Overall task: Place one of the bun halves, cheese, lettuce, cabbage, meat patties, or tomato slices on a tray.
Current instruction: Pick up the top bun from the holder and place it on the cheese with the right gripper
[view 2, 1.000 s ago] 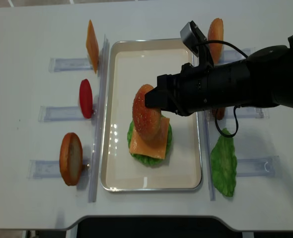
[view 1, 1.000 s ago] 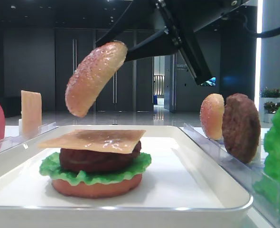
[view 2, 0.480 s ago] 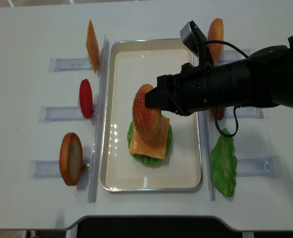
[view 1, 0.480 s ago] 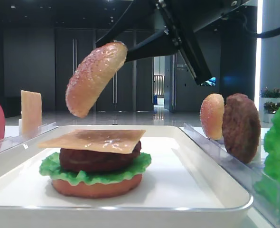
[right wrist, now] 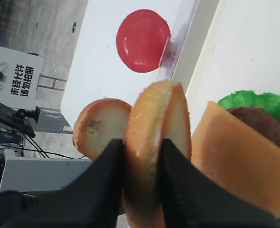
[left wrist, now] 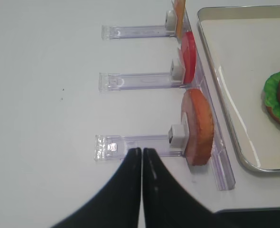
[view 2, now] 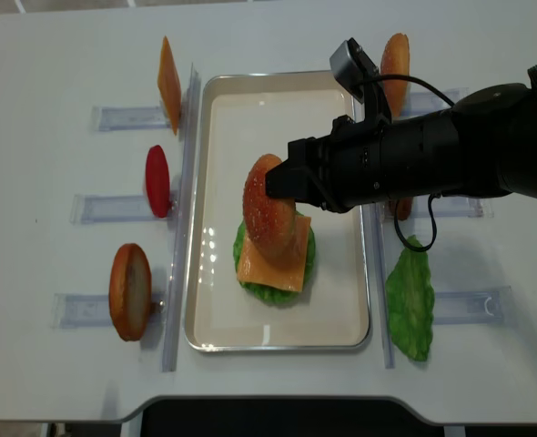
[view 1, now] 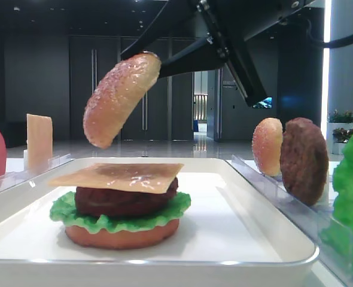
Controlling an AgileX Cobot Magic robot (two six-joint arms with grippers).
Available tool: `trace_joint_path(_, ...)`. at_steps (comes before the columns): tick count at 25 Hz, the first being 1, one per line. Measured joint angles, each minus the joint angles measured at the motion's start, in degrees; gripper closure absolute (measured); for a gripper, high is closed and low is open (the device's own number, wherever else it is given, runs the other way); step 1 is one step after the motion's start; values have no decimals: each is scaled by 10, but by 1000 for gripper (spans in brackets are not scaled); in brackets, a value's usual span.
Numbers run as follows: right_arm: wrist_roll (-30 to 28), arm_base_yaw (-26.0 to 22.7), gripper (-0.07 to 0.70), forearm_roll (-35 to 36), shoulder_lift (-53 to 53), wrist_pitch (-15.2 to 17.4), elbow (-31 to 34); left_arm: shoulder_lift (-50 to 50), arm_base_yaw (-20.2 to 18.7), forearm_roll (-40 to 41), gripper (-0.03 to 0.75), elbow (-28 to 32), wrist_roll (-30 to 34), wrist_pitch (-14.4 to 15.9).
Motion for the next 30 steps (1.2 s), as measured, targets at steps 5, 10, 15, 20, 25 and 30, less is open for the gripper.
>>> trace_joint_path(5, -2, 0, 460, 4, 22, 7, 0, 0, 0, 0, 716, 0, 0, 0)
trace_joint_path(10, -17, 0, 460, 23, 35, 17, 0, 0, 0, 0, 716, 0, 0, 0)
trace_joint_path(15, -19, 0, 460, 39, 36, 19, 0, 0, 0, 0, 716, 0, 0, 0)
trace_joint_path(20, -19, 0, 460, 46, 56, 26, 0, 0, 0, 0, 716, 0, 0, 0)
trace_joint_path(25, -23, 0, 460, 48, 58, 32, 0, 0, 0, 0, 716, 0, 0, 0)
trace_joint_path(30, -24, 0, 460, 48, 58, 32, 0, 0, 0, 0, 716, 0, 0, 0)
